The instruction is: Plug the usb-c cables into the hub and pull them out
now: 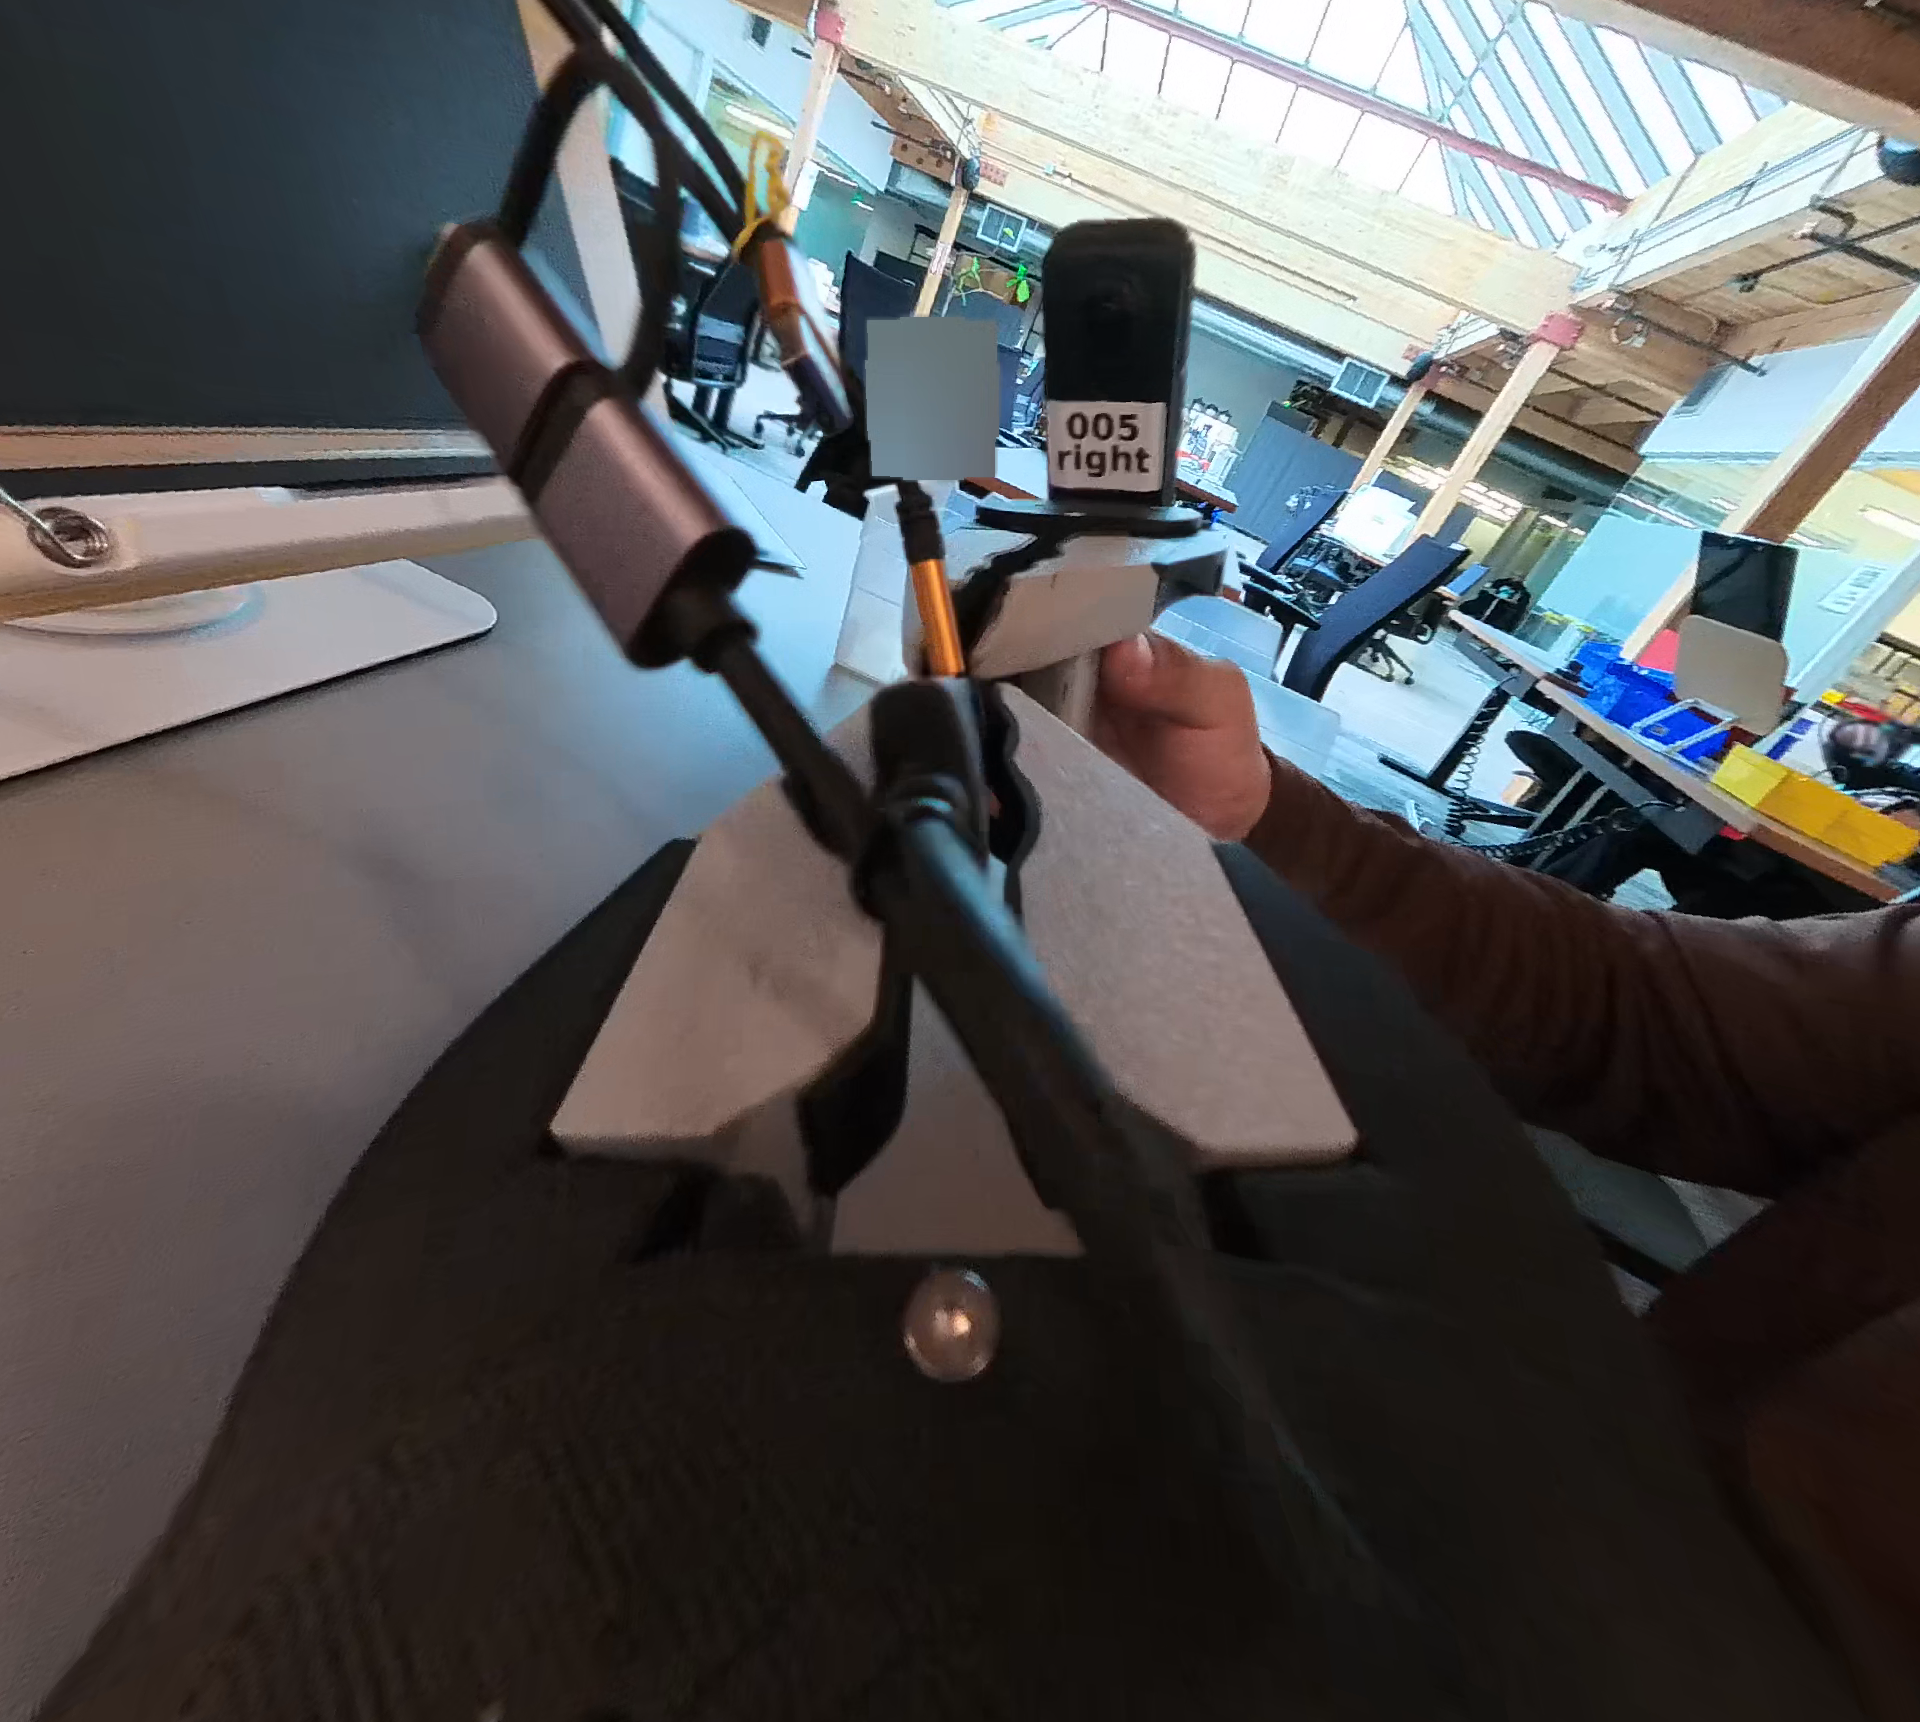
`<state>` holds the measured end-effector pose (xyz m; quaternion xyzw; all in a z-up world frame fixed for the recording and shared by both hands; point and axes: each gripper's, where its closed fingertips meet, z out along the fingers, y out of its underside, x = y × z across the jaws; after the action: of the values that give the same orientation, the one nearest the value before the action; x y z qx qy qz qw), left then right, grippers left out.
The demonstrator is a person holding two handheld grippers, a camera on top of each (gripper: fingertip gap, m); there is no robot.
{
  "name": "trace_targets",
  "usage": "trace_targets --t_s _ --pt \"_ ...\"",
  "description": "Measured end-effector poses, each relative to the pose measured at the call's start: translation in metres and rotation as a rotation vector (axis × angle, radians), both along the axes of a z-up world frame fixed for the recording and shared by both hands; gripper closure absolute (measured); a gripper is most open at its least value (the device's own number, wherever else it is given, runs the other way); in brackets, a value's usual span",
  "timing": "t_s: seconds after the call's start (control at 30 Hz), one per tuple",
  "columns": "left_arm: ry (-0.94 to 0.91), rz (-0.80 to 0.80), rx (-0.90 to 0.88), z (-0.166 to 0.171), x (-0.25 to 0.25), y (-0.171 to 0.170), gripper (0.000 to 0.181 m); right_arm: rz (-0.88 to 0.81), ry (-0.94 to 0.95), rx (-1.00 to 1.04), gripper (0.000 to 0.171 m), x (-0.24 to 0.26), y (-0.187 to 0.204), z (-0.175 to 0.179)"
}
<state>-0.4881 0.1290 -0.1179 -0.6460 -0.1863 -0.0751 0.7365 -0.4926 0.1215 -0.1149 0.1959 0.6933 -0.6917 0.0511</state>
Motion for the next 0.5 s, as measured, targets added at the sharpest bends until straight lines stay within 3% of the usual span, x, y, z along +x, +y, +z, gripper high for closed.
trace_targets --t_s 0.3,0.43,0.5 --pt "-0.036 -0.023 0.03 0.0038 -0.0008 -0.0051 0.174 0.006 -0.041 -0.105 0.17 -0.0012 -0.0048 0.0057" --pt "-0.048 0.005 0.015 -0.0016 -0.0065 -0.005 0.174 -0.09 0.029 -0.04 0.17 -0.0068 -0.0056 0.0014" --pt "-0.057 0.016 0.053 0.0047 -0.0076 -0.0076 0.174 -0.109 0.007 -0.102 0.17 -0.008 -0.0079 0.0078"
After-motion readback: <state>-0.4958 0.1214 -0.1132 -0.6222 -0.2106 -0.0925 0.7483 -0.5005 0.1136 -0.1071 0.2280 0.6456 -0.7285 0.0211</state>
